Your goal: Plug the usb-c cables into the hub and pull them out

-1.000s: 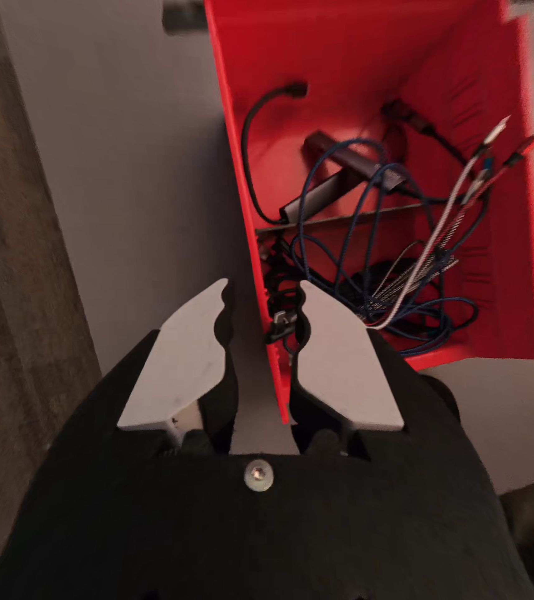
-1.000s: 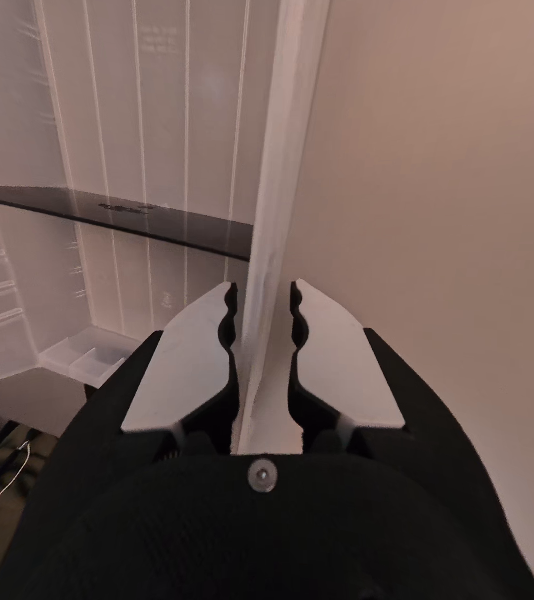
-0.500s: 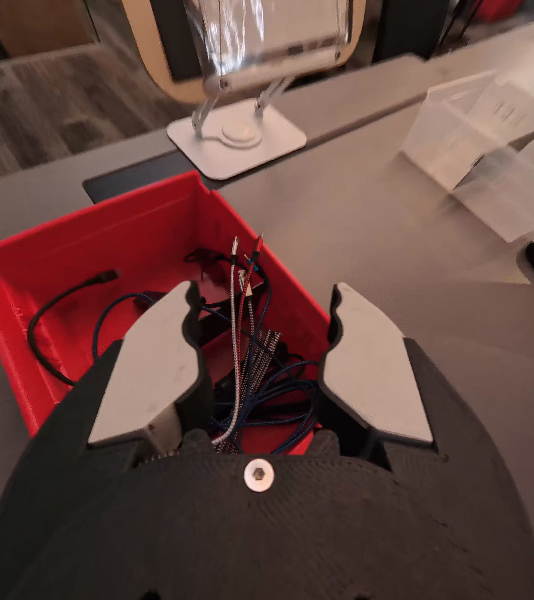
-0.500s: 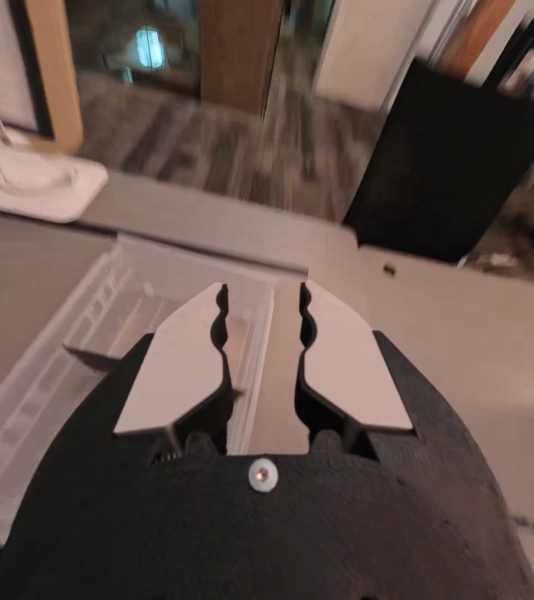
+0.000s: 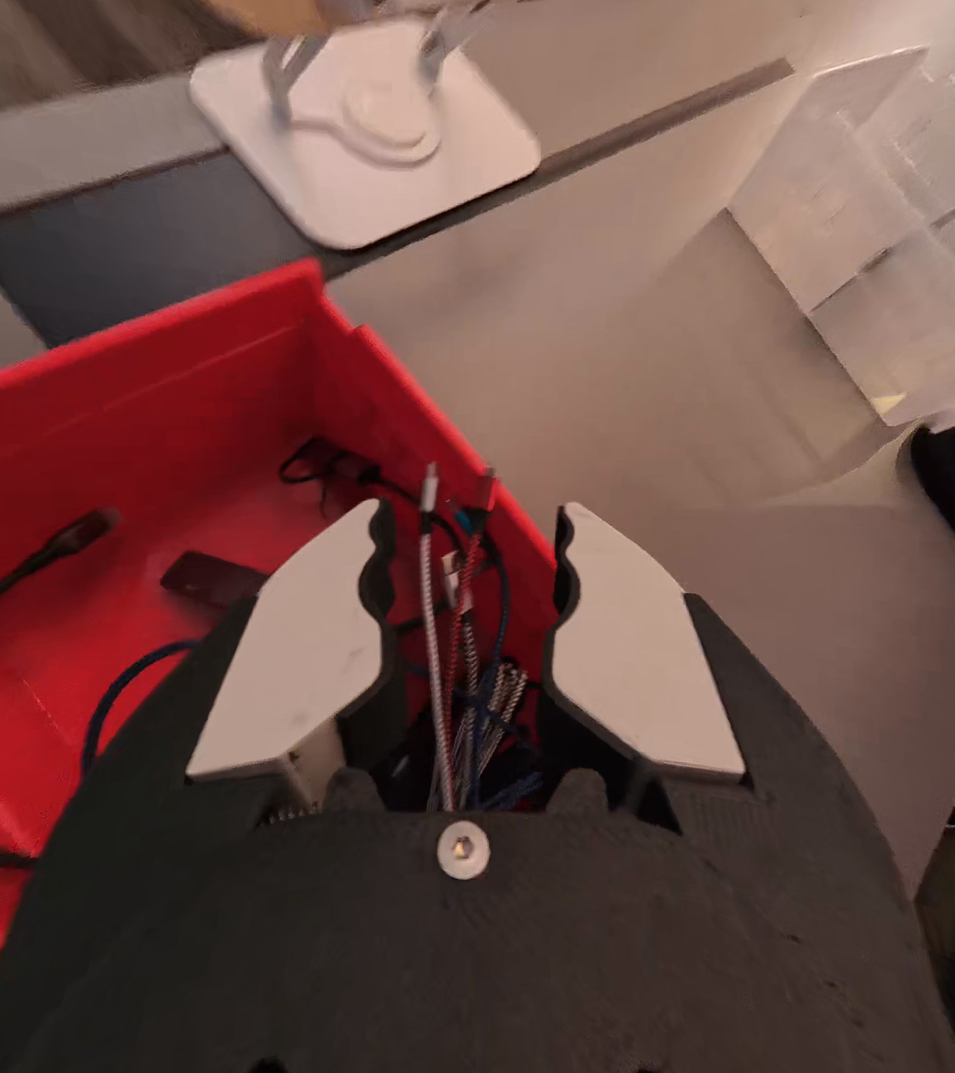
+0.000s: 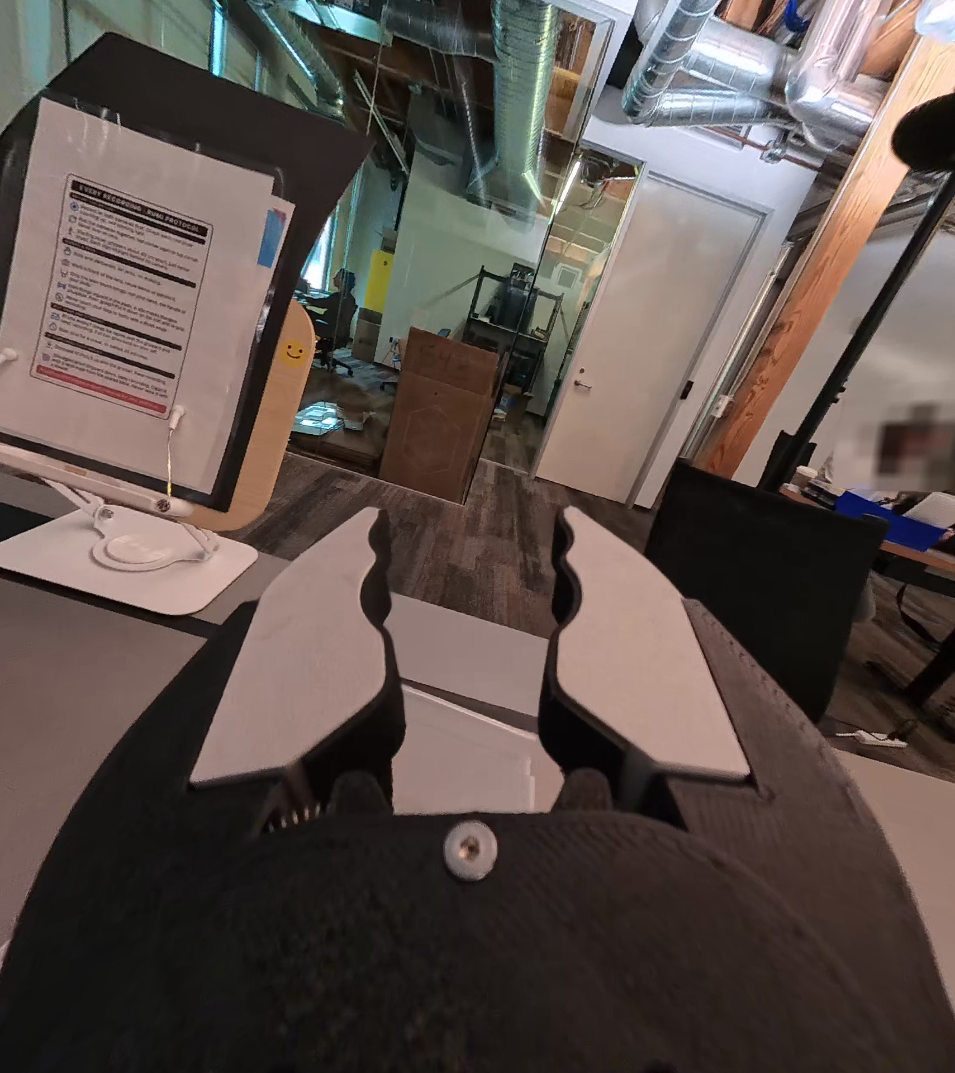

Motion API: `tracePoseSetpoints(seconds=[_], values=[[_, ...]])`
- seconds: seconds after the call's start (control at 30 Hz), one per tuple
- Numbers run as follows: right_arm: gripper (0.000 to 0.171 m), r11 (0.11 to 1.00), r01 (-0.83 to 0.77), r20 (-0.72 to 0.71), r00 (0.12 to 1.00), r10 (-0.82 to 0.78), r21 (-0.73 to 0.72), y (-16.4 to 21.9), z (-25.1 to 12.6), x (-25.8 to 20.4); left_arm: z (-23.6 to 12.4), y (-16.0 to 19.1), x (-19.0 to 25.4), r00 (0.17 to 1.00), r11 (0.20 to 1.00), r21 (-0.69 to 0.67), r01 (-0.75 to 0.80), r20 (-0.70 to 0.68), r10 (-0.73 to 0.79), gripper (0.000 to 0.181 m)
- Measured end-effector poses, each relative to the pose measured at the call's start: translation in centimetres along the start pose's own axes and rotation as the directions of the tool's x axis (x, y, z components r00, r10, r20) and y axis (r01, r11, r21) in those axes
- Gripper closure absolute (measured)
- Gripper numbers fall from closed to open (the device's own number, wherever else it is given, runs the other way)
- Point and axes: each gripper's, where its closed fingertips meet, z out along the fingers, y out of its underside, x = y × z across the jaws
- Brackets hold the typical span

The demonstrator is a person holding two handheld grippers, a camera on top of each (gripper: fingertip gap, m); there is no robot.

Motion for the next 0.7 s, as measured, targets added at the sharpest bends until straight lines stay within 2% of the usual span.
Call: tracePoseSetpoints(seconds=[0.07,0.13,0.2,0.3,0.5,0.57,0.6,0.7], values=[[0.117,1.000,-0.020,0.029,0.999,0.020,-0.012,0.3,0.4,-0.7,0.0,0.8,-1.1,0.999,0.997,-0.056,0.045,0.026,-0.044,0.122],[0.117,1.000,-0.017,0.047,0.999,0.017,-0.013,0.4,0.9,-1.3,0.1,1.2,-0.9,0.999,0.997,-0.061,0.036,-0.009,-0.036,0.123],[0.117,1.000,-0.005,0.059,0.998,0.007,-0.031,0.9,1.3,-1.9,0.5,2.6,-1.2,0.998,0.990,-0.129,0.056,-0.016,-0.058,0.117],[0.117,0.998,0.029,0.078,0.997,-0.025,-0.058,1.5,1.9,-3.0,1.4,4.2,-2.6,0.998,0.979,-0.196,0.065,0.016,-0.063,0.119],[0.117,0.988,0.119,0.099,0.989,-0.110,-0.094,2.2,2.3,-4.2,2.3,4.6,-2.2,0.992,0.968,-0.223,0.112,-0.026,-0.120,0.133],[0.117,0.989,0.116,0.106,0.989,-0.106,-0.096,2.3,2.4,-4.4,2.1,5.0,-1.8,0.994,0.964,-0.253,0.084,-0.046,-0.099,0.147],[0.117,0.989,0.111,0.112,0.989,-0.101,-0.095,2.4,2.4,-4.5,2.0,5.0,-1.3,0.992,0.963,-0.258,0.079,-0.079,-0.102,0.163],[0.117,0.990,0.108,0.117,0.988,-0.097,-0.093,2.4,2.4,-4.7,1.3,4.2,-1.3,0.985,0.961,-0.242,0.134,-0.078,-0.156,0.170]])
